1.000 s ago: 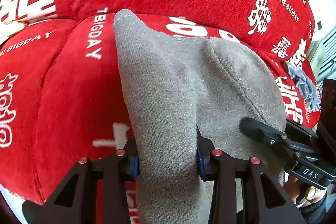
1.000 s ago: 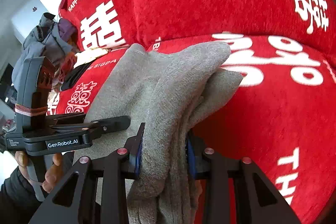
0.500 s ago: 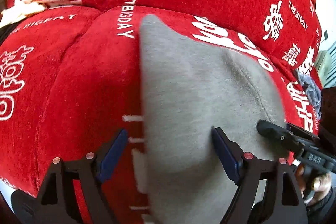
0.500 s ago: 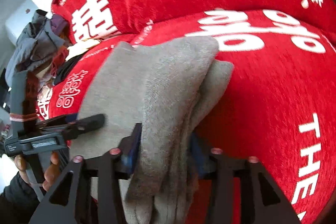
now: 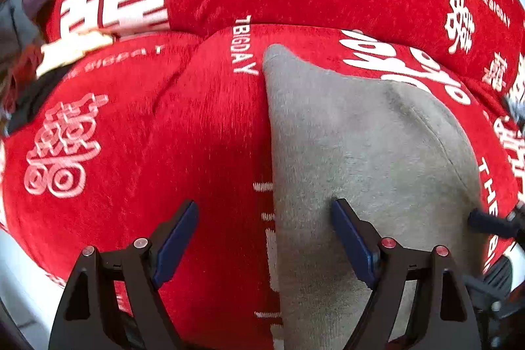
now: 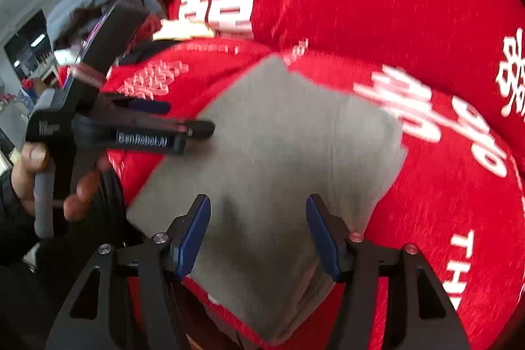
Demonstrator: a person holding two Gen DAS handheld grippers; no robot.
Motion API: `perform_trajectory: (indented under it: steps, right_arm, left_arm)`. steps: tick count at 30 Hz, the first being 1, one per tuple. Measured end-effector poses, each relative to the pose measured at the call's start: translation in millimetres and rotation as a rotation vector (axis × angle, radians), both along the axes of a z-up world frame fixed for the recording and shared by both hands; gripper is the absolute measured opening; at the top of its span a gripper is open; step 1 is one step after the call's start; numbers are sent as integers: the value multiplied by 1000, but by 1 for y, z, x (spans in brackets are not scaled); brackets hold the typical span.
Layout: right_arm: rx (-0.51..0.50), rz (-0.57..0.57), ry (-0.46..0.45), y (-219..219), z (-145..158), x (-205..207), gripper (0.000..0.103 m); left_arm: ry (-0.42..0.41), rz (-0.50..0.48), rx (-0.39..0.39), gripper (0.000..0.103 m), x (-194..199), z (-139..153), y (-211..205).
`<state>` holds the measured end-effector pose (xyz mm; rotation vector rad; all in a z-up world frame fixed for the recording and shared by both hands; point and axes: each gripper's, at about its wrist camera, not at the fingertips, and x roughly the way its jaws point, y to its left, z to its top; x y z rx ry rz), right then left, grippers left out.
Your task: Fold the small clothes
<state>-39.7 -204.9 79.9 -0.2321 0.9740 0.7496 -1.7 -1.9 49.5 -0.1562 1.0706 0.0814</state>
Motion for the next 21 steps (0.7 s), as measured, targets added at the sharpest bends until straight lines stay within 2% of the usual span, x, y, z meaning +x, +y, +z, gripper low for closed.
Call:
perform_trajectory:
  steps: [2,5,8,12,14,16,19,21]
  right_arm:
    - [24,-12,20,-10,-12,0,64]
    - [51,-7,25,-15,-9,-4,64]
    - [107,0,29,-22,8,6,65]
    - [108,-39,-23,-11,26,51,71]
    - [100,-47,4,-3,20,80,71]
    - [59,-57,59,9,4,110,71]
    - [1,-99,115,10,-21,141,72]
    - [49,-132,150,0,-26,152,72]
  left_arm:
    - [3,24,-19,101,0,-6,9]
    - [19,26,-44,101,2,-7,12]
    - [15,5,-38,100,9,8,6]
    - [9,-18,21,100,35,17,-12]
    - [42,-6,50,100,50,9,-17]
    - [74,6,39,100,60,-1,-17]
    - [71,15,30,100,60,-4,-17]
    - [68,13,35,100,59,-4,-18]
